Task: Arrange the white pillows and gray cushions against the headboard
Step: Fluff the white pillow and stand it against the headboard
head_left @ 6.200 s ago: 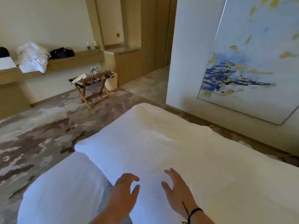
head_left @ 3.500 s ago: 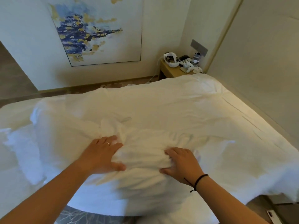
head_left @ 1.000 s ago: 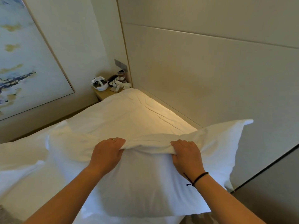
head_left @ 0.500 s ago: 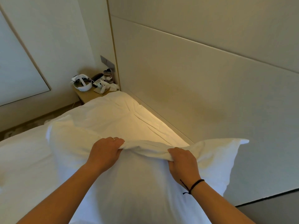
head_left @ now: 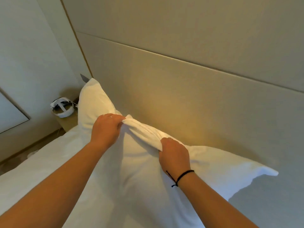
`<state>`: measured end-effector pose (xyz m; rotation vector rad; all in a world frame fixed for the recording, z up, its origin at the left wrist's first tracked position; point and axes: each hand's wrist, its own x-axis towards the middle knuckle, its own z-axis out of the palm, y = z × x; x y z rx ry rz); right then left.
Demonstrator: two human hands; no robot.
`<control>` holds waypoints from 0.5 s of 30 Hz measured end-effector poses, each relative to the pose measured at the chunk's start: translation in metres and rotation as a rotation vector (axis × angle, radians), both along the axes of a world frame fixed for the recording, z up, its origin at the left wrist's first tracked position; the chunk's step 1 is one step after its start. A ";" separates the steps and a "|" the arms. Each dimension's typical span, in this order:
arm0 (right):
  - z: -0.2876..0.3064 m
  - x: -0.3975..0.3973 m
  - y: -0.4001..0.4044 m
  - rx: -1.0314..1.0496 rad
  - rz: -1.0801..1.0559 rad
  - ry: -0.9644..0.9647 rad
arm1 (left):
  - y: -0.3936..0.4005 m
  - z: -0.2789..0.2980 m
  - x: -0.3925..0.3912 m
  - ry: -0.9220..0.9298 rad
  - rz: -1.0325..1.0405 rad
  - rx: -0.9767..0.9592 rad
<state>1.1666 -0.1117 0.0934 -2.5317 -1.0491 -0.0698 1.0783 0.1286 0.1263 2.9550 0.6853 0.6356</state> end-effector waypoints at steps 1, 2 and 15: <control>-0.013 0.017 0.006 -0.063 0.006 0.019 | 0.000 -0.014 0.019 0.039 0.034 -0.049; -0.029 0.032 0.008 -0.136 0.015 0.042 | -0.004 -0.034 0.034 0.120 0.078 -0.108; -0.111 0.077 -0.042 -0.202 -0.030 -0.003 | -0.070 -0.166 0.071 0.300 0.124 -0.555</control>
